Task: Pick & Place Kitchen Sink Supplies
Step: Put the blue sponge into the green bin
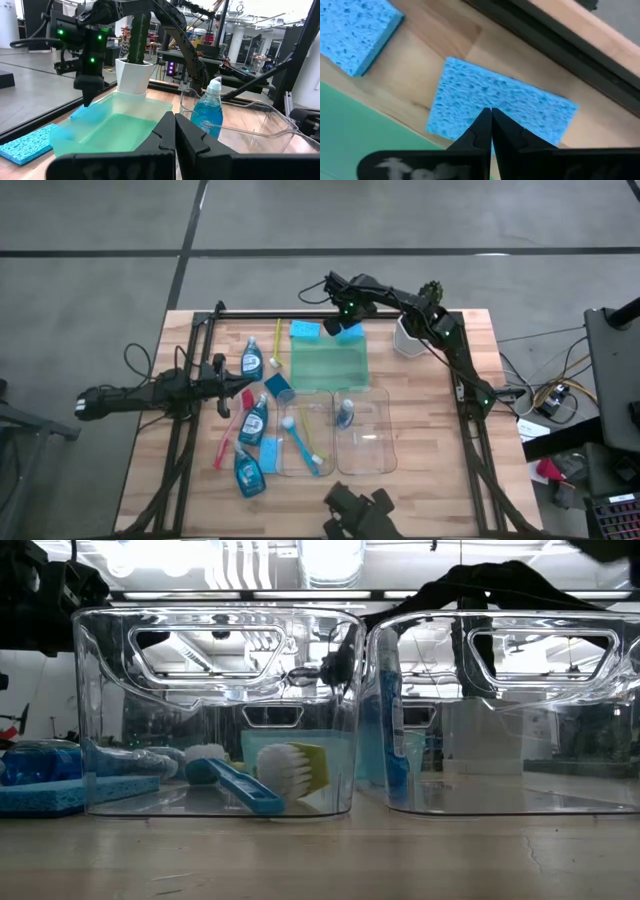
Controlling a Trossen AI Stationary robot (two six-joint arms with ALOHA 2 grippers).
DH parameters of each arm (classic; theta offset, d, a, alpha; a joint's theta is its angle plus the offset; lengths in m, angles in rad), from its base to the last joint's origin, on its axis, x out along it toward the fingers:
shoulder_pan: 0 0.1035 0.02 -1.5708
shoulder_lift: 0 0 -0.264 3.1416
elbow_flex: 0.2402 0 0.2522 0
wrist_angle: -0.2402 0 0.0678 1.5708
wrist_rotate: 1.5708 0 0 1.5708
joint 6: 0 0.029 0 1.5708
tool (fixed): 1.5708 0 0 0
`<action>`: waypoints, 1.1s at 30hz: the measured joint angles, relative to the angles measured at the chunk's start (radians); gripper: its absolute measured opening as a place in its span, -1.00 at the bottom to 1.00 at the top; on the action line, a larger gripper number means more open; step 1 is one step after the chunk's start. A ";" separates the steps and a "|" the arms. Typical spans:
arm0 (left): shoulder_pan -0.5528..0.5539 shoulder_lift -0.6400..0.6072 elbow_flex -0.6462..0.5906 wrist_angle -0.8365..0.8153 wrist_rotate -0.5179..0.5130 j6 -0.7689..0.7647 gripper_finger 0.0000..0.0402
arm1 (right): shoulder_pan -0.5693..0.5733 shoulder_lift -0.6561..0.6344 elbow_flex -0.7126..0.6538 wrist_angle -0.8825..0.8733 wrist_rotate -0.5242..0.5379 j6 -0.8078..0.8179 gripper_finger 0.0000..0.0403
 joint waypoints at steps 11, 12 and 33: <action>0.000 0.000 0.000 0.000 0.000 0.000 -1.00 | -0.016 0.002 0.019 -0.065 -0.001 0.052 -0.96; 0.000 0.000 0.000 0.000 0.000 0.000 -1.00 | -0.020 0.003 0.019 -0.063 -0.005 0.052 -0.95; 0.000 0.000 0.000 0.000 0.000 0.000 -1.00 | -0.043 0.008 0.023 0.003 0.042 0.114 0.16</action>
